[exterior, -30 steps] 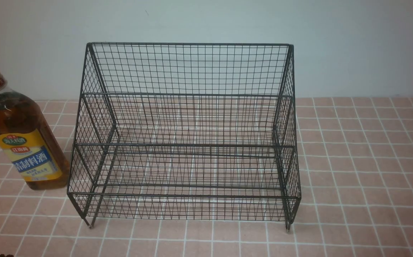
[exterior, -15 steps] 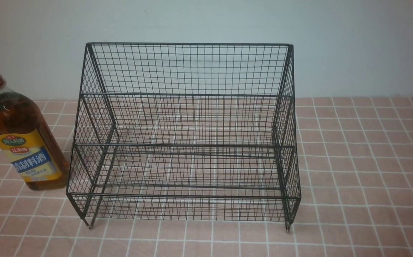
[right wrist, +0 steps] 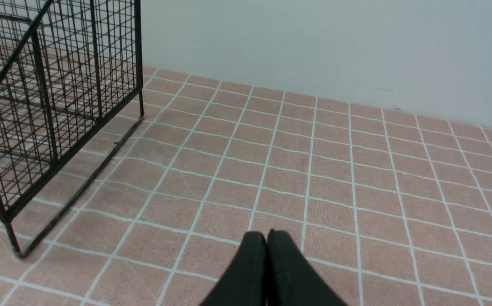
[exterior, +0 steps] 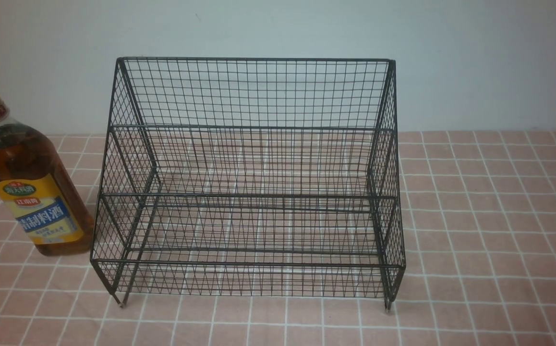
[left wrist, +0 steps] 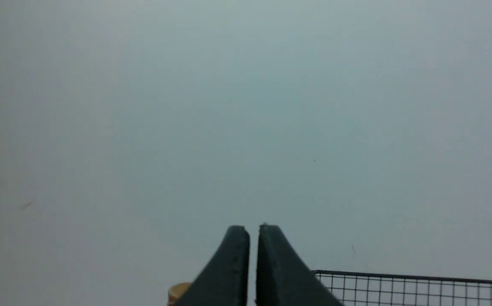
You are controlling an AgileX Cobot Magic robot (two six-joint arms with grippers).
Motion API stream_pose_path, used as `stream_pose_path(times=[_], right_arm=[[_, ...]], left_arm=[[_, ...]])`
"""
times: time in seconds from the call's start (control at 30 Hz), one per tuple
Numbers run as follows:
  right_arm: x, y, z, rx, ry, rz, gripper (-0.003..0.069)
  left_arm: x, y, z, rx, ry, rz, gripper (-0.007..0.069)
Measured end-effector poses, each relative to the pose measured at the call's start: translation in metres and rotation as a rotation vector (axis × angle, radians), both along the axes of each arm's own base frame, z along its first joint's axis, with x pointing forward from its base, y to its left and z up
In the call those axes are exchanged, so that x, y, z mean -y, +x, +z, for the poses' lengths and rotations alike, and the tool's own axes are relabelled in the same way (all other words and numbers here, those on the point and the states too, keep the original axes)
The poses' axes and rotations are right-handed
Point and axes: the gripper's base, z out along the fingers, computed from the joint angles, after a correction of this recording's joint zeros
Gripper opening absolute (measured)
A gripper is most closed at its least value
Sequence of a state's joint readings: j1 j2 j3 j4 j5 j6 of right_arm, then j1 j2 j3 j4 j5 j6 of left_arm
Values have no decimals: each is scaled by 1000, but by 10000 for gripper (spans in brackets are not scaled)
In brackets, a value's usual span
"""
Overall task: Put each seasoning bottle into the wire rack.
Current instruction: Use the left arm to grab the condiment bottle closest to it
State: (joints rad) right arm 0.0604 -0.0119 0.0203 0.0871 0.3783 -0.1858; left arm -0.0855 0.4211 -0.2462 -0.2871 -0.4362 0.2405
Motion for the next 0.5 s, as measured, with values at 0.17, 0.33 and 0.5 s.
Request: stream_pose_path(times=[0.17, 0.33, 0.5], right_arm=[[0, 0, 0, 0, 0, 0, -14], [0, 0, 0, 0, 0, 0, -14], [0, 0, 0, 0, 0, 0, -14]], left_arm=[[0, 48, 11, -122, -55, 27, 49], [-5, 89, 13, -156, -81, 126, 174], [-11, 115, 14, -184, -52, 227, 360]])
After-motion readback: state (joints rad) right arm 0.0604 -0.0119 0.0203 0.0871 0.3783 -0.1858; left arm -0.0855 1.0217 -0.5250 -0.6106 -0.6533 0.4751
